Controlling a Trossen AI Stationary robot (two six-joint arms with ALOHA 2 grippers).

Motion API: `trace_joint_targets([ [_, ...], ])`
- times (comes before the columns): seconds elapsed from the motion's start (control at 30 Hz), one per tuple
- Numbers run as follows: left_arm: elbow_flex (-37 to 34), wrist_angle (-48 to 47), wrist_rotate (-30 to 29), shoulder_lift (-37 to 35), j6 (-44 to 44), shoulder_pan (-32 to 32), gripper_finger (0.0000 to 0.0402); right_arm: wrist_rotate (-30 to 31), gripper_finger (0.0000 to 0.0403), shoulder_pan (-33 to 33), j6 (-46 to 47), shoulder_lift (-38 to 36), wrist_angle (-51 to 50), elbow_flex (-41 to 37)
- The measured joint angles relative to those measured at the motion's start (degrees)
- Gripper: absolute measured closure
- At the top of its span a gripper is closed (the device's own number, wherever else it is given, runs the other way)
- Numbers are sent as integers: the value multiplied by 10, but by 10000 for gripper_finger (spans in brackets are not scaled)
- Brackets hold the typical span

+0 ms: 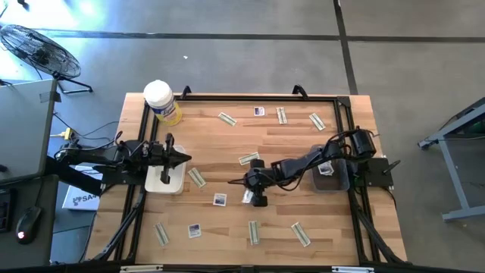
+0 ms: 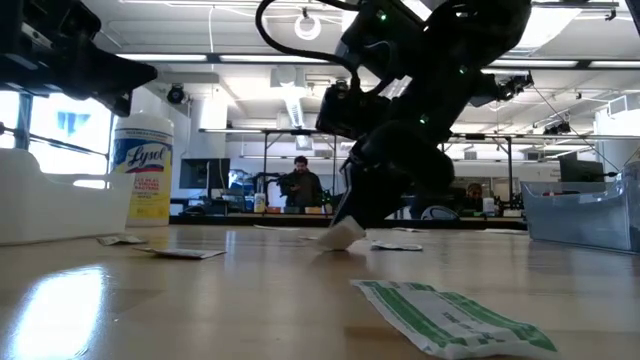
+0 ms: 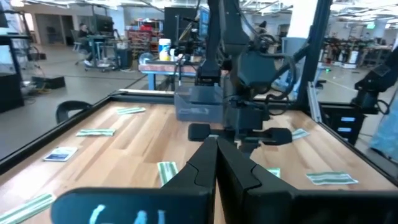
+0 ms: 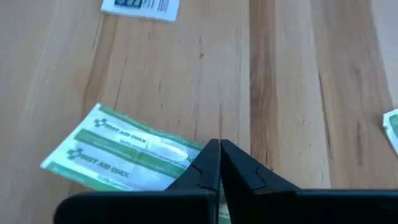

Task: Pick & Place First Aid Supplies
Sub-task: Put the green bandage into the white bin

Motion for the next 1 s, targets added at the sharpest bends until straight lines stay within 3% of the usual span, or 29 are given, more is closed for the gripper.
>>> trace_joint_targets([
  [0.27, 1, 0, 3, 0, -6, 0, 401, 72, 401, 3, -7, -61, 45, 0],
  [0.5, -14, 86, 64, 12, -16, 0, 401, 126, 402, 25, -164, -83, 164, 1],
  [0.67, -14, 128, 60, 53, -52, 0, 397, 145, 401, 30, -233, -81, 247, 2],
  [0.77, -15, 159, 59, 88, -76, 0, 371, 145, 402, 29, -259, -81, 283, 2],
  [1.0, -6, 227, 24, 201, -136, 0, 261, 158, 402, 29, -337, -81, 285, 39],
])
